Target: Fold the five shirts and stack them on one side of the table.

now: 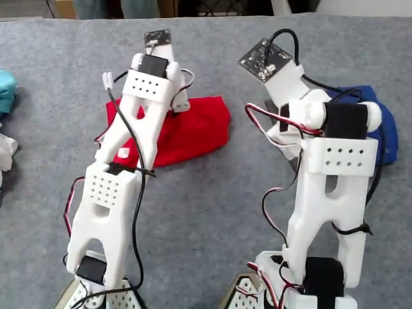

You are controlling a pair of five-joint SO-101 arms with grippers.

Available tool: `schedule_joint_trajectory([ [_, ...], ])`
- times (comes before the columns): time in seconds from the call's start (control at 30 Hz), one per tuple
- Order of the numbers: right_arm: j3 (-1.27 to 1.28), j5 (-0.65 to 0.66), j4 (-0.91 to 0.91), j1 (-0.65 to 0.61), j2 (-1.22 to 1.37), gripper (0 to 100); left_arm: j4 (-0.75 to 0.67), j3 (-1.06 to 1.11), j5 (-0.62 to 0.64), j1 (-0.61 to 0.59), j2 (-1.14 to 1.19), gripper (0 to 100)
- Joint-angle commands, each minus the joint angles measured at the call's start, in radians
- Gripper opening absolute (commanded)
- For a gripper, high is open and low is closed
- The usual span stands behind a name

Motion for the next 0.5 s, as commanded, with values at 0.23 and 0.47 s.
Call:
schedule_joint_trajectory([
  [0.23,-0.077,-0.043,-0.015,0.103,-0.036,1.5,-0.083,-0.054,0.011,0.137,0.003,3],
  [0.47,-0.079,-0.043,-0.014,0.130,-0.038,1.5,-0.172,-0.048,0.029,0.156,0.006,3],
])
